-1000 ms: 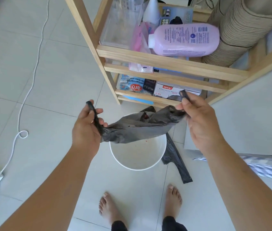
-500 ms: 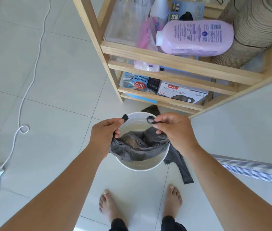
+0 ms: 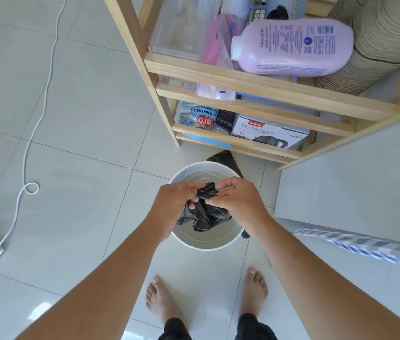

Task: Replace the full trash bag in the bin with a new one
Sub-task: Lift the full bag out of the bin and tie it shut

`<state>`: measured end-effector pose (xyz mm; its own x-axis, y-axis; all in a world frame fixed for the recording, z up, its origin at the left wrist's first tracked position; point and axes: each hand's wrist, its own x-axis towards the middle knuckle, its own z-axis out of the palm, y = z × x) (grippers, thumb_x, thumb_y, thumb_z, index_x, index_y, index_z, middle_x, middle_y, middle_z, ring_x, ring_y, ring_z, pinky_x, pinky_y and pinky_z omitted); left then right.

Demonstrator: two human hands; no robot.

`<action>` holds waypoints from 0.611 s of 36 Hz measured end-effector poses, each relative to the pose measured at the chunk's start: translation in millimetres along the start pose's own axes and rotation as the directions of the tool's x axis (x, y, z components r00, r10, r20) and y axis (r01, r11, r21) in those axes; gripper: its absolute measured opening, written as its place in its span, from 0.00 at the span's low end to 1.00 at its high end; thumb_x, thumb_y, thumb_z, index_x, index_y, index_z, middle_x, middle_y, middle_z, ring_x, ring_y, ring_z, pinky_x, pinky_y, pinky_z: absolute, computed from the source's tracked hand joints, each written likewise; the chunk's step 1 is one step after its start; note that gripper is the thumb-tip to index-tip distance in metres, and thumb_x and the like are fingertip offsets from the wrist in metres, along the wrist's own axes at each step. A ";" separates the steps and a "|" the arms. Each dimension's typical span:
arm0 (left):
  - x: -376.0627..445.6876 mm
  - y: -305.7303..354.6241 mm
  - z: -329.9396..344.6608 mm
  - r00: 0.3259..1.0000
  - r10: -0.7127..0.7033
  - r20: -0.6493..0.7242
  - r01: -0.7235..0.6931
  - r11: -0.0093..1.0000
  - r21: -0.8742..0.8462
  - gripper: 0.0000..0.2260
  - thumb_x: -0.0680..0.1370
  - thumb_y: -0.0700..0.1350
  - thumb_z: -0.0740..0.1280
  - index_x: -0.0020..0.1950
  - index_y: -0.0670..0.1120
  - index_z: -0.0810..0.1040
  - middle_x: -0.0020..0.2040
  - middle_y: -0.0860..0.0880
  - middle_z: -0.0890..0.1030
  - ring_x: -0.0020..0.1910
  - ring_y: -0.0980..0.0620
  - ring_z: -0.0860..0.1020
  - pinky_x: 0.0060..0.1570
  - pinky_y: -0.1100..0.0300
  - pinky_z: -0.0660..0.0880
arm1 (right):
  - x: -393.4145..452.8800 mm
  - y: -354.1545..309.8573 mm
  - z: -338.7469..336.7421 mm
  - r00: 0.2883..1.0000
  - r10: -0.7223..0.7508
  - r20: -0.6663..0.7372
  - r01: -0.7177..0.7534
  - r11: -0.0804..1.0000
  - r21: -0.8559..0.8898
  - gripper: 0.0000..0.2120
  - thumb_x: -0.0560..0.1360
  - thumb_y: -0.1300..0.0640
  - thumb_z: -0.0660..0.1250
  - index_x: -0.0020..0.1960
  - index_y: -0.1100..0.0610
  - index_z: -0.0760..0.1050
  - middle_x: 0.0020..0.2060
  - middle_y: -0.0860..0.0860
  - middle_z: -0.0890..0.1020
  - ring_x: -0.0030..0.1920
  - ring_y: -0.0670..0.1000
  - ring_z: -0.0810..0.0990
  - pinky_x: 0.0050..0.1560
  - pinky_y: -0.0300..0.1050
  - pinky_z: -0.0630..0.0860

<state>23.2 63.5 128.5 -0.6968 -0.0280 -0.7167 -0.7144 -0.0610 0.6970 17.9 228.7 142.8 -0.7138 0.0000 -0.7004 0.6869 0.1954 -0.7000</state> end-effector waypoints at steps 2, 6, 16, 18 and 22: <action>-1.0 -0.8 -1.3 1.000 0.009 0.013 -0.010 0.999 0.040 0.09 0.73 0.42 0.68 0.47 0.41 0.86 0.32 0.47 0.78 0.32 0.49 0.71 0.40 0.57 0.71 | 1.9 1.4 0.7 1.000 0.014 0.001 -0.014 1.000 0.017 0.17 0.64 0.67 0.79 0.50 0.61 0.78 0.35 0.53 0.83 0.34 0.48 0.82 0.31 0.30 0.75; -1.5 -3.5 -2.9 0.996 0.073 0.045 -0.081 0.971 0.225 0.03 0.75 0.45 0.73 0.47 0.47 0.86 0.33 0.56 0.81 0.33 0.53 0.75 0.41 0.61 0.73 | 4.2 2.8 0.0 1.000 0.022 0.005 -0.022 0.999 0.039 0.18 0.64 0.67 0.79 0.50 0.62 0.78 0.37 0.55 0.85 0.36 0.49 0.83 0.36 0.33 0.78; 0.0 -12.1 -4.2 0.994 0.104 -0.022 -0.096 0.965 0.246 0.06 0.77 0.43 0.71 0.50 0.43 0.85 0.32 0.50 0.80 0.32 0.53 0.74 0.39 0.62 0.72 | 10.5 11.0 0.4 0.963 0.179 0.204 -0.244 0.898 0.366 0.11 0.75 0.59 0.71 0.57 0.58 0.79 0.47 0.58 0.83 0.46 0.55 0.83 0.52 0.51 0.80; -0.9 -12.4 -3.2 0.995 0.101 -0.027 -0.091 0.965 0.247 0.06 0.77 0.43 0.71 0.51 0.43 0.86 0.32 0.51 0.81 0.31 0.53 0.74 0.39 0.62 0.72 | 9.6 13.5 2.4 0.972 0.142 0.186 -0.196 0.927 0.318 0.06 0.72 0.60 0.74 0.49 0.58 0.83 0.43 0.56 0.86 0.45 0.54 0.84 0.55 0.52 0.80; -2.3 -10.7 -1.5 0.997 0.058 -0.053 -0.046 0.979 0.196 0.05 0.78 0.42 0.70 0.48 0.45 0.86 0.31 0.50 0.81 0.30 0.51 0.73 0.37 0.60 0.73 | 7.1 10.8 5.6 0.997 0.076 0.030 -0.082 0.951 0.297 0.05 0.68 0.65 0.77 0.44 0.64 0.84 0.34 0.55 0.86 0.36 0.51 0.85 0.42 0.43 0.80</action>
<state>32.6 62.8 122.7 -0.7326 -0.0846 -0.6754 -0.6799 0.1373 0.7203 21.0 225.4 129.4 -0.6548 -0.0147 -0.7557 0.7525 -0.1056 -0.6500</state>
